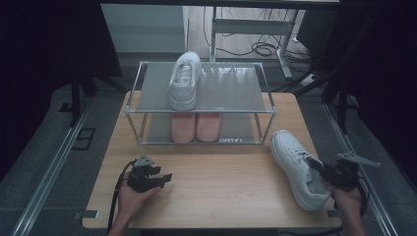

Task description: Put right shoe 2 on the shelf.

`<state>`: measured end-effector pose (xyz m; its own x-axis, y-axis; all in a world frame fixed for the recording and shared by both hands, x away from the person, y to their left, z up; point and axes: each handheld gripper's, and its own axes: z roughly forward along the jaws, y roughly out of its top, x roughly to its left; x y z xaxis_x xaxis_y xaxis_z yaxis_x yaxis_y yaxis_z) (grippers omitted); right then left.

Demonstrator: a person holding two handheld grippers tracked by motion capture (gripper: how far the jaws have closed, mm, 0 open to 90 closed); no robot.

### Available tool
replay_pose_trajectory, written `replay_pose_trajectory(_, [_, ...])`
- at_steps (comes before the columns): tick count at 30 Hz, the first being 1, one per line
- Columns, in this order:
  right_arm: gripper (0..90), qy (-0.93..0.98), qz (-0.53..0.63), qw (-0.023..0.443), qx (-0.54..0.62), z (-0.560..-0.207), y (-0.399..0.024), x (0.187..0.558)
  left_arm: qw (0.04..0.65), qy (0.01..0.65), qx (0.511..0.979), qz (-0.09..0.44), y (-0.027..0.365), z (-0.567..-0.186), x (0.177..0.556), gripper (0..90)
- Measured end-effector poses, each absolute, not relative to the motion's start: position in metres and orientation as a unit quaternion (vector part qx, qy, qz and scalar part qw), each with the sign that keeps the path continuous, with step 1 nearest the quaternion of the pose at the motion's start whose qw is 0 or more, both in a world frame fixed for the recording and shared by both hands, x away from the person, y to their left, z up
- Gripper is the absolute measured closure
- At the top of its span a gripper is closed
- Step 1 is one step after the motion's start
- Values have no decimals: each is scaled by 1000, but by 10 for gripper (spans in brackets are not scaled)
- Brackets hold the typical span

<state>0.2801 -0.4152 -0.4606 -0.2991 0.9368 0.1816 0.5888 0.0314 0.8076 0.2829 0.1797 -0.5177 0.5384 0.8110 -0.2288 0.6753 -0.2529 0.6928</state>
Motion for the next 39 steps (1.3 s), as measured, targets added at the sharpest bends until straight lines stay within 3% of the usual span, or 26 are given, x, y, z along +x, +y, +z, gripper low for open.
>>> replay_pose_trajectory(18, [817, 670, 480, 193, 532, -449, -400, 248, 388, 473, 786, 85, 179, -518, 283, 416])
replay_pose_trajectory(39, [817, 680, 517, 160, 494, -449, -356, 253, 387, 472, 788, 86, 179, -518, 283, 417])
